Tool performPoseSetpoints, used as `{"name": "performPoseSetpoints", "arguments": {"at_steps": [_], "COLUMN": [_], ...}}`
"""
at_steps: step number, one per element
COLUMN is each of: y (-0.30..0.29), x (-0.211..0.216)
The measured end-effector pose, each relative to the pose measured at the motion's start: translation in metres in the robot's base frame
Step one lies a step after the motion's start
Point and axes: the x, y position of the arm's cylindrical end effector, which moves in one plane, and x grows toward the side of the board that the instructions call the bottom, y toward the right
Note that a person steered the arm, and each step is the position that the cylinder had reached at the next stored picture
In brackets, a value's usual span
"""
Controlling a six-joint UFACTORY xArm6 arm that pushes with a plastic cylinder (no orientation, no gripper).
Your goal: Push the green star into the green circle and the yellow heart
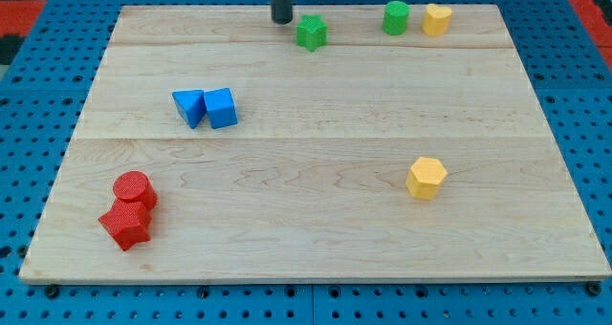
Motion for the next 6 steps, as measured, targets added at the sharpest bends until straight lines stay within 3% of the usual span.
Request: {"name": "performPoseSetpoints", "arguments": {"at_steps": [2,3,5,6], "y": [0.158,0.152,0.317,0.365], "x": [0.005,0.07,0.144,0.179]}}
